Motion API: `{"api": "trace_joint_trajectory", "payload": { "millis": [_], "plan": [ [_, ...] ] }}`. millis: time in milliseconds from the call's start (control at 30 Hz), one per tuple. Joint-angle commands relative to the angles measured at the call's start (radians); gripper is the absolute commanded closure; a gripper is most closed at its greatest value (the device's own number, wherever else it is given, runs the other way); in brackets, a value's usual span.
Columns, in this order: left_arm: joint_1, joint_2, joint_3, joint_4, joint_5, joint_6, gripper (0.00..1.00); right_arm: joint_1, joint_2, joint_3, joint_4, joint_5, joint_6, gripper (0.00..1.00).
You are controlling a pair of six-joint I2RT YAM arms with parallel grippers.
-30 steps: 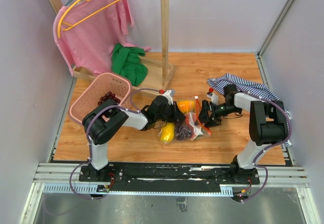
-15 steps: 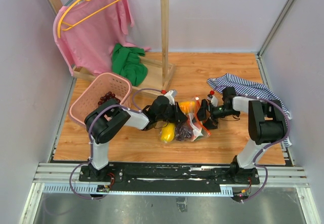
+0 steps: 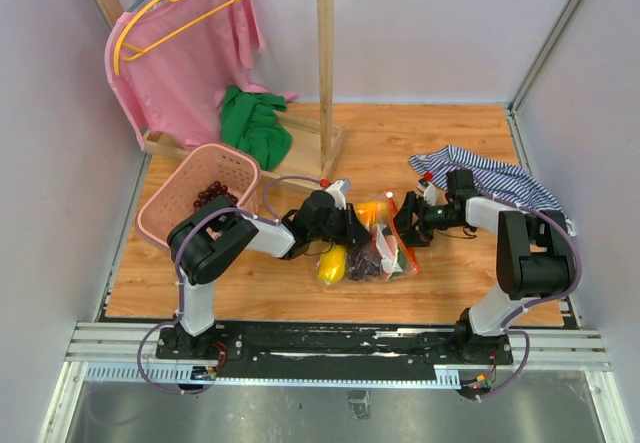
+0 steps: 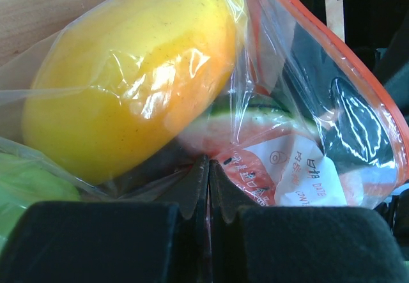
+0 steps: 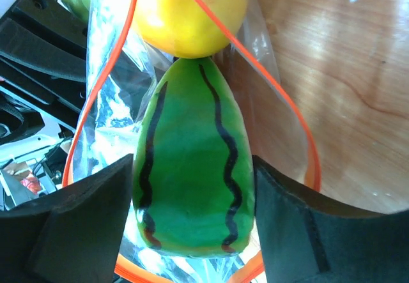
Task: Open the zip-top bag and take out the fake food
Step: Pick up the fake fruit from the zipper food storage bag.
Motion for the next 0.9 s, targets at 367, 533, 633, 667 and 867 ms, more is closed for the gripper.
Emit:
{"api": "trace_joint_trajectory", "payload": {
  "millis": [367,533,633,667,867],
  "plan": [
    [-0.008,-0.155,-0.091,-0.182,-0.058,0.039,0.67,-0.053,-0.059,0.049,-0.105,0.034,-0.135,0.65],
    [-0.008,-0.297,-0.123,-0.236,-0.101,0.066,0.53,-0.093,-0.123,0.044,-0.101,0.034,-0.165,0.79],
    [-0.006,-0.365,-0.137,-0.266,-0.110,0.081,0.52,-0.109,-0.130,0.045,-0.099,0.016,-0.169,0.83],
    [-0.006,-0.377,-0.141,-0.274,-0.112,0.085,0.52,-0.113,-0.128,0.045,-0.096,0.008,-0.169,0.84],
    [-0.006,-0.528,-0.186,-0.296,-0.136,0.094,0.52,-0.174,-0.138,0.032,-0.055,0.000,-0.178,0.86]
  ]
}}
